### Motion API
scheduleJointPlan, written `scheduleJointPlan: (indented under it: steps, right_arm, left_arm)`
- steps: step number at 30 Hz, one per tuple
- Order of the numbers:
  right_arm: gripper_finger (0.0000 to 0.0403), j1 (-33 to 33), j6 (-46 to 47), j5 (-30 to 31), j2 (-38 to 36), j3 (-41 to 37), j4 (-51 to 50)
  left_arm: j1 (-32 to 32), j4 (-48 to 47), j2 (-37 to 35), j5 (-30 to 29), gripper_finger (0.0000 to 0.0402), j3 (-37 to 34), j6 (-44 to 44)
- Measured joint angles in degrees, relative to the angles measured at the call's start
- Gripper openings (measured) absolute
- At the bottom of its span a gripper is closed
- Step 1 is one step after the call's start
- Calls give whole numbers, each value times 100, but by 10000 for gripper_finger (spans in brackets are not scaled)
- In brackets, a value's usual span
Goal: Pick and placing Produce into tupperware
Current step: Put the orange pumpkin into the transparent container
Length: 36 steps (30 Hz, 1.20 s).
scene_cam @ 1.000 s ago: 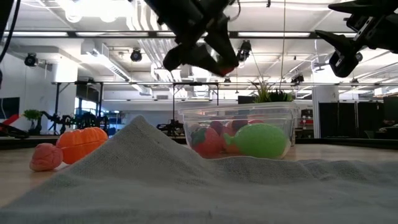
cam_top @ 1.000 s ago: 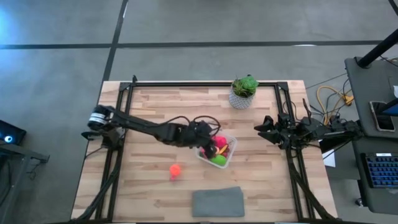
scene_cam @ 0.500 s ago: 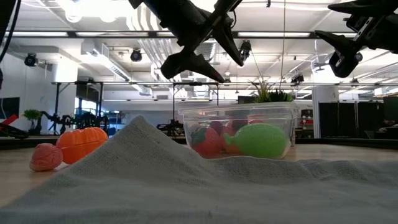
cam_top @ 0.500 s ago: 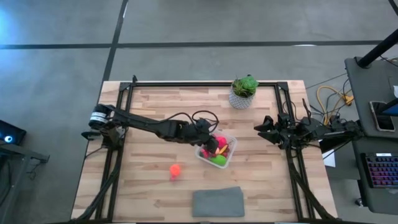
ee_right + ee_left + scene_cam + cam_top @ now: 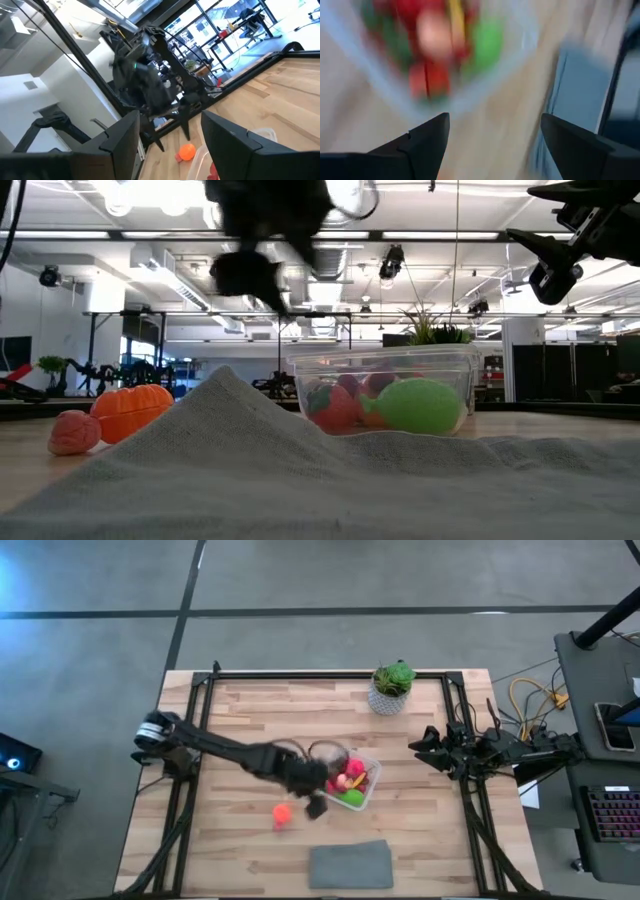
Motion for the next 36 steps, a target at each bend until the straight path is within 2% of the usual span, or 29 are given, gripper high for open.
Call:
scheduleJointPlan:
  steps: [2, 7, 11, 15, 23, 36]
  right_arm:
    - [206, 1, 0, 1, 0, 0, 0]
    - [206, -1, 0, 0, 0, 0, -1]
    - [206, 1, 0, 0, 0, 0, -1]
    - [206, 1, 0, 0, 0, 0, 1]
    - [206, -1, 0, 1, 0, 0, 1]
    - [206, -1, 0, 0, 0, 0, -1]
  left_arm:
    - [-235, -792, -17, 227, 299, -4, -276]
    - [-581, -2516, -23, 229, 299, -19, -3014]
    - [-851, -2653, -23, -292, 299, -28, -4207]
    - [-929, -2535, 36, -331, 299, -38, -5008]
    - [-947, -2454, 293, -10, 299, -161, -5269]
    - [-942, -2385, 696, 5, 299, -289, -5225]
